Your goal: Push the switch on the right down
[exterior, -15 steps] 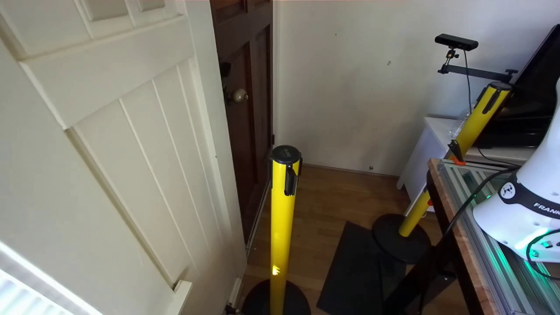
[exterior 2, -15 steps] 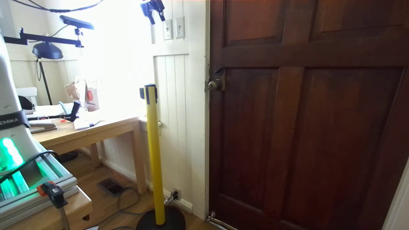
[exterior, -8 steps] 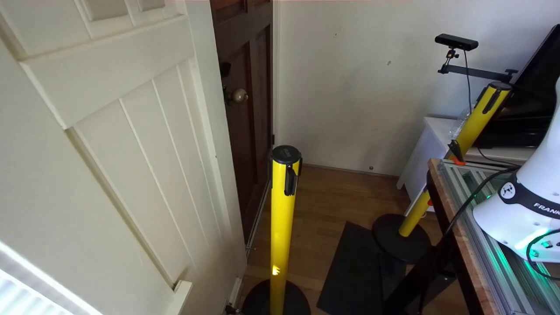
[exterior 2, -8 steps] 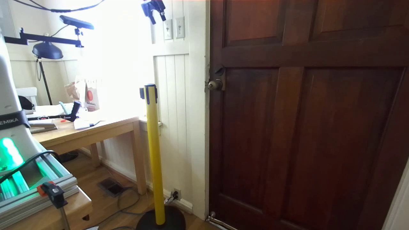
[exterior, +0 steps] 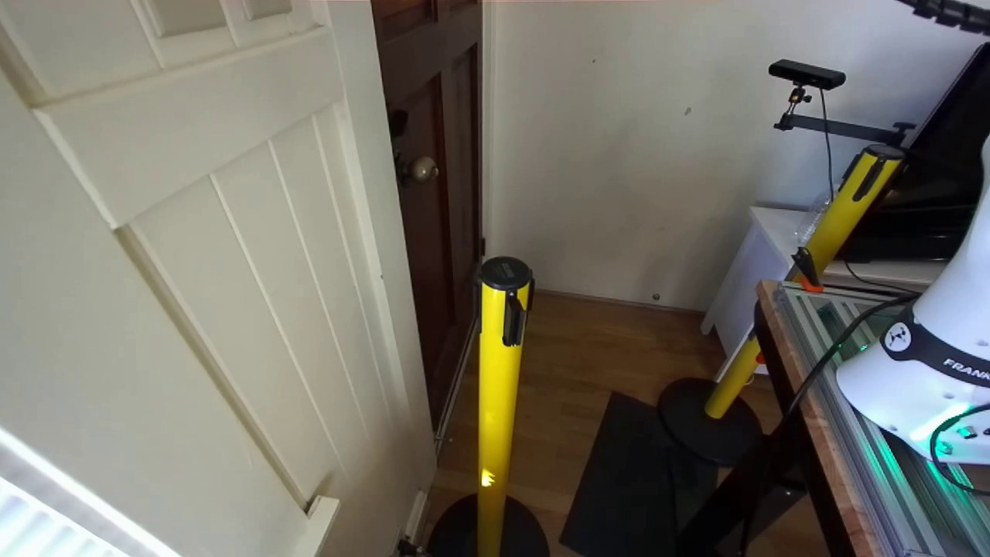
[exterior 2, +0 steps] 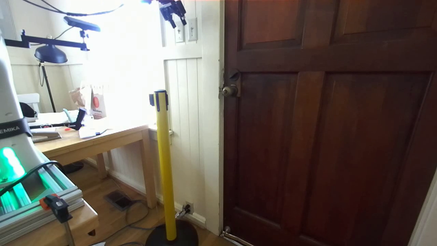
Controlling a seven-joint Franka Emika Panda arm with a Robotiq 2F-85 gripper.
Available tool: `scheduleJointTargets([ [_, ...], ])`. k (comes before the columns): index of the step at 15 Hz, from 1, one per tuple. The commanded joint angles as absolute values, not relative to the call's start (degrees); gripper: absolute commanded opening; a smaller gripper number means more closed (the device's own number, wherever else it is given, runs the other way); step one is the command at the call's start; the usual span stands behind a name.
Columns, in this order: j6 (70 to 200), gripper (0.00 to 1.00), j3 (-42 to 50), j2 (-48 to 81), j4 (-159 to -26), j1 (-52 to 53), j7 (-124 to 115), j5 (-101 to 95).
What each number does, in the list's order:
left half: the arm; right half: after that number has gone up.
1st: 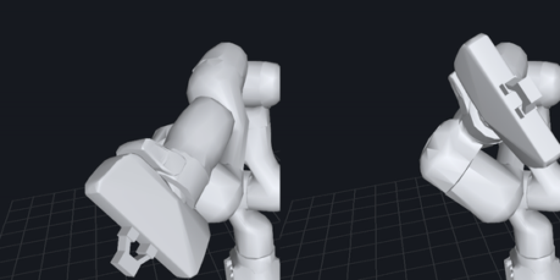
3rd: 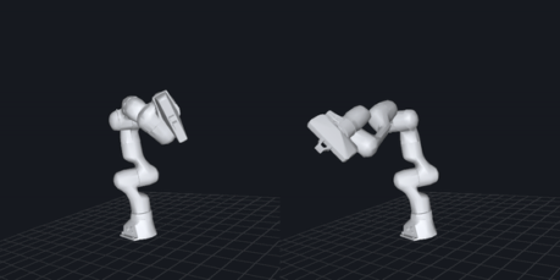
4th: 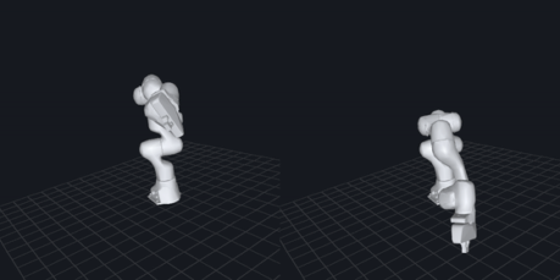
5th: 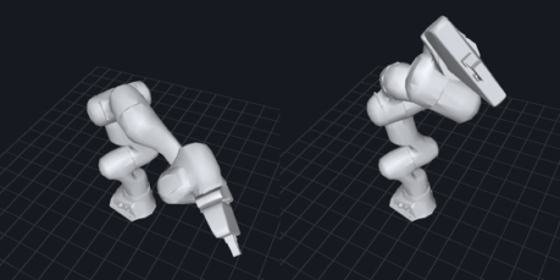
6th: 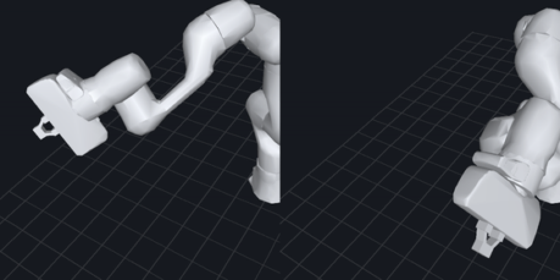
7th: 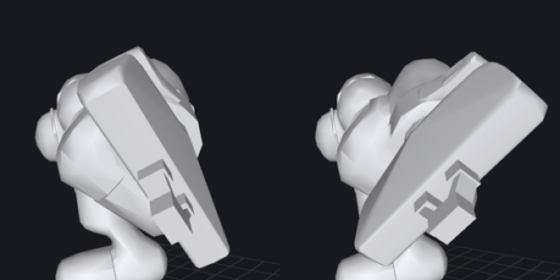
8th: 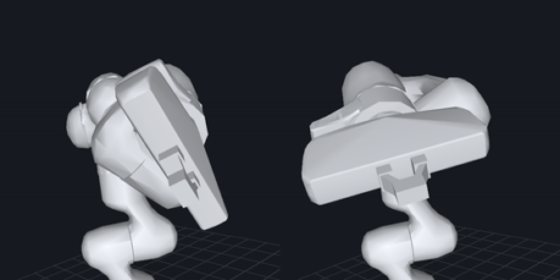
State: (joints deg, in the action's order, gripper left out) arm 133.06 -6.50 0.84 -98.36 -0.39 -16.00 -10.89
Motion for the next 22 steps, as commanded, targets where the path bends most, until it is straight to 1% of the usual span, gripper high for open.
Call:
scheduleJointTargets([
  [1,133.8,0.75,-4.9,5.2,-92.4,1.1,-14.7,-12.6],
  [4,133.7,0.6,-4.4,7.5,-88.9,1.7,-13.5,-12.0],
  [6,133.5,0.54,-4.2,9.1,-86.6,2.2,-12.4,-11.4],
  [7,133.4,0.55,-4.0,9.9,-85.5,2.4,-12.3,-11.7],
  [8,133.4,0.51,-3.9,10.5,-84.6,2.6,-11.9,-11.5],
  [9,133.4,0.5,-3.8,11.2,-83.8,2.8,-11.7,-11.6],
  [10,133.3,0.45,-3.7,11.9,-82.9,3.0,-11.5,-11.5],
  [12,133.2,0.45,-3.4,13.1,-81.6,3.3,-10.9,-11.2],
  [13,133.1,0.4,-3.2,13.5,-81.1,3.4,-10.8,-11.5],
  [14,133.0,0.39,-3.1,14.0,-80.6,3.6,-10.6,-11.2],
  [16,133.0,0.27,-2.8,14.8,-79.8,3.8,-10.5,-11.4],
  [17,133.0,0.26,-2.7,15.1,-79.5,3.9,-10.4,-11.2],
  [18,133.0,0.2,-2.6,15.4,-79.2,4.0,-10.3,-11.1],
  [19,133.0,0.02,-2.5,15.7,-78.9,4.1,-10.3,-11.2],
  [21,133.1,0.05,-2.3,16.0,-78.5,4.2,-10.1,-11.3],
  [22,133.1,0.0,-2.2,16.1,-78.4,4.4,-10.1,-11.4],
])
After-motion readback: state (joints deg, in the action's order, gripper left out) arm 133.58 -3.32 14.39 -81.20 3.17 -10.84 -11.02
